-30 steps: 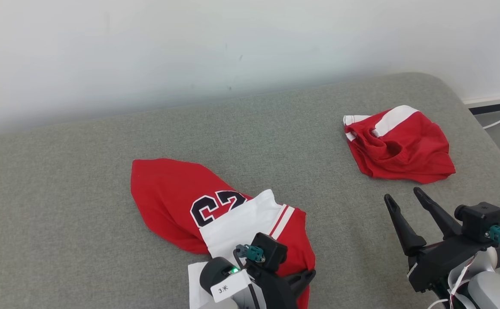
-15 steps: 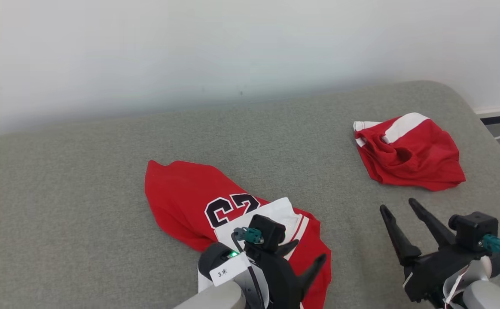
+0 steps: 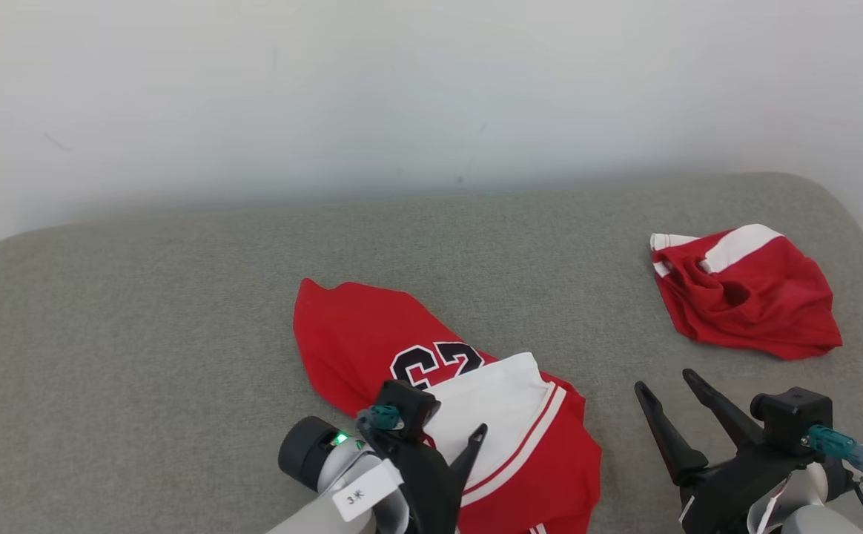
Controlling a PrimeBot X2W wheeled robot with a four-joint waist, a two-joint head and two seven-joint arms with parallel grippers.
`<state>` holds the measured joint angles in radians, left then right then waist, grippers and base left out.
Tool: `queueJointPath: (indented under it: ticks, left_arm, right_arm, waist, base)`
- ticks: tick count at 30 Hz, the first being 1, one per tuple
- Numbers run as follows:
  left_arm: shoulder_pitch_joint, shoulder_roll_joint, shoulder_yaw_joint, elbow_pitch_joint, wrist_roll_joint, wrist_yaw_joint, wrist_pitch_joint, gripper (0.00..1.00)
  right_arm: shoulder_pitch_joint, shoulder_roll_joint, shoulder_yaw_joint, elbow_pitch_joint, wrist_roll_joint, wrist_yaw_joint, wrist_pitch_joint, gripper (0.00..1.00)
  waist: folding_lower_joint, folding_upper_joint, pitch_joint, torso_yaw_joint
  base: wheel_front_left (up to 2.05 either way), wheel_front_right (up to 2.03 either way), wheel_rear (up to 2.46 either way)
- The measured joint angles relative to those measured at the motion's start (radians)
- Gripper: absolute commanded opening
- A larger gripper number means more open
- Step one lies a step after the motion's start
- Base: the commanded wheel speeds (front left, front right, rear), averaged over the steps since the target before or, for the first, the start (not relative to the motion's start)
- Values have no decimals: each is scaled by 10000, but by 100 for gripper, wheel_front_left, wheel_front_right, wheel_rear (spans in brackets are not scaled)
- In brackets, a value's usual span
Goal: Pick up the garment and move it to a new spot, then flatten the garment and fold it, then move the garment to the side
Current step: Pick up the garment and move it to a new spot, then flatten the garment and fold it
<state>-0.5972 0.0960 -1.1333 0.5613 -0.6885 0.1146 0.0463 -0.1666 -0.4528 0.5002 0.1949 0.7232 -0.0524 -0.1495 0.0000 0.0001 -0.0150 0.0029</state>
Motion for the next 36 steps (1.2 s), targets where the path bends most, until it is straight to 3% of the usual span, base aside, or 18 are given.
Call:
queueJointPath:
  ticks: [11, 16, 21, 29, 36]
  left_arm:
    - [1011, 957, 924, -111, 316, 96, -926, 100]
    - [1687, 1039, 2184, 40, 512, 96, -1436, 100]
    - [2479, 1239, 3505, 92, 978, 96, -2050, 100]
    - [3484, 1248, 4922, -263, 1914, 96, -2527, 100]
    - [4109, 1043, 6071, -713, 2575, 98, -2669, 100]
  right_arm:
    - [-5, 238, 485, -40, -19, 84, 401, 100]
    - [-12, 314, 780, -140, -79, 94, 639, 100]
    - [-208, 458, 1296, -259, -290, 311, 1106, 100]
    - [-756, 656, 1988, -291, -428, 573, 2125, 100]
    - [-1347, 966, 2410, 21, -667, 598, 2938, 100]
  waist:
    - [0, 0, -261, 658]
    - [0, -1, -367, 962]
    - [1, 0, -452, 1181]
    - [0, -1, -473, 1424]
    - [1, 0, -421, 1544]
  base:
    - [0, 0, 0]
    - [0, 0, 0]
    - [0, 0, 0]
    - [0, 0, 0]
    - [0, 0, 0]
